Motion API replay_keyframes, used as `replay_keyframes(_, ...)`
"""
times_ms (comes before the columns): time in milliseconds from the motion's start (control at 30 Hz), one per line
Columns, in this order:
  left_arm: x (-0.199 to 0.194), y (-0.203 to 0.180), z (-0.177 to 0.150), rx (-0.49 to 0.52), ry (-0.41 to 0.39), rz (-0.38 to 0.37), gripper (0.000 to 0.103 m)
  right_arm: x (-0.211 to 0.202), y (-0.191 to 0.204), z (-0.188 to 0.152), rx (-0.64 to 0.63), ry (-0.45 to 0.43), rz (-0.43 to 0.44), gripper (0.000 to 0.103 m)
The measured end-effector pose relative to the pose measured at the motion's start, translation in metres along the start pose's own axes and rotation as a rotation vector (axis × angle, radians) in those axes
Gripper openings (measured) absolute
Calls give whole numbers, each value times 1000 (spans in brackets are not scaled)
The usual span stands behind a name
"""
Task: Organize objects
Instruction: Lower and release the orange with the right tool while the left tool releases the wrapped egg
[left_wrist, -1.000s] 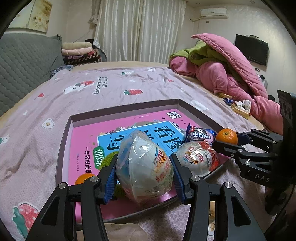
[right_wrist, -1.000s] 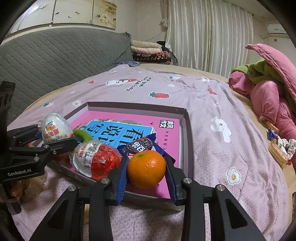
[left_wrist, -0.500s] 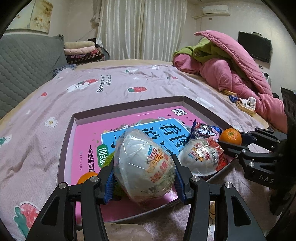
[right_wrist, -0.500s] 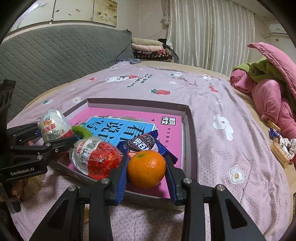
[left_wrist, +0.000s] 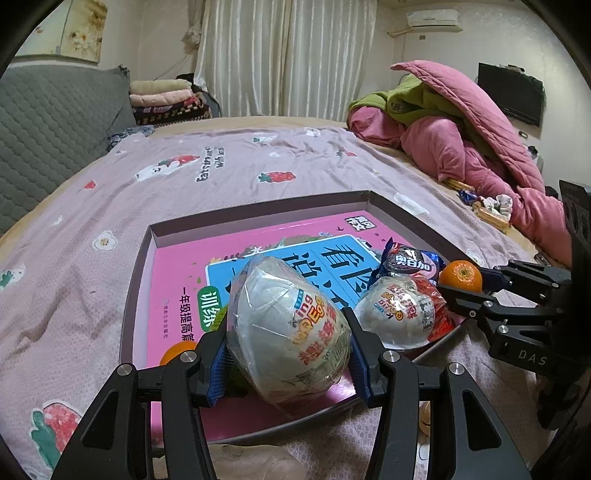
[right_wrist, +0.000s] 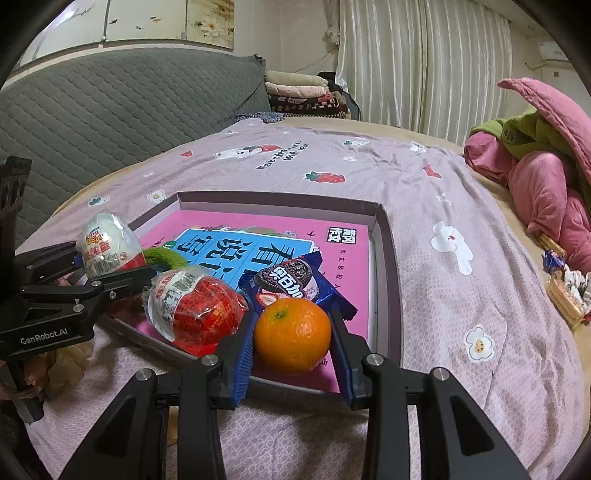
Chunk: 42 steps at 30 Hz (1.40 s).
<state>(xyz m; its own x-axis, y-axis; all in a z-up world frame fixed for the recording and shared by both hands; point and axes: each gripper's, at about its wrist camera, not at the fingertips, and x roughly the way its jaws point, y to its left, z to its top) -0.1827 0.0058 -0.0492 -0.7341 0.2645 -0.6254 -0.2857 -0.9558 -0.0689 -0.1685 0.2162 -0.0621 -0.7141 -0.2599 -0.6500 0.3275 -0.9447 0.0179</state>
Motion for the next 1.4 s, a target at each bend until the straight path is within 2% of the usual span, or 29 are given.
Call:
replay_keyframes(333, 5, 8, -1, -50, 67, -22, 57, 0, -3, 0, 24, 11, 17, 38)
replay_keyframes(767, 2, 24, 5, -99, 51, -7, 60, 1, -3, -1, 23, 9, 17, 39)
replay_keyframes(1200, -6, 36, 10, -138, 31, 5, 69, -1, -5, 0, 31, 4, 16, 39)
replay_keyframes(1267, -8, 39, 11, -152, 22, 5, 69, -1, -5, 0, 31, 1, 16, 45)
replay_keyframes(1400, -14, 45, 14, -168, 4, 16, 70, -3, -5, 0, 33, -6, 16, 48)
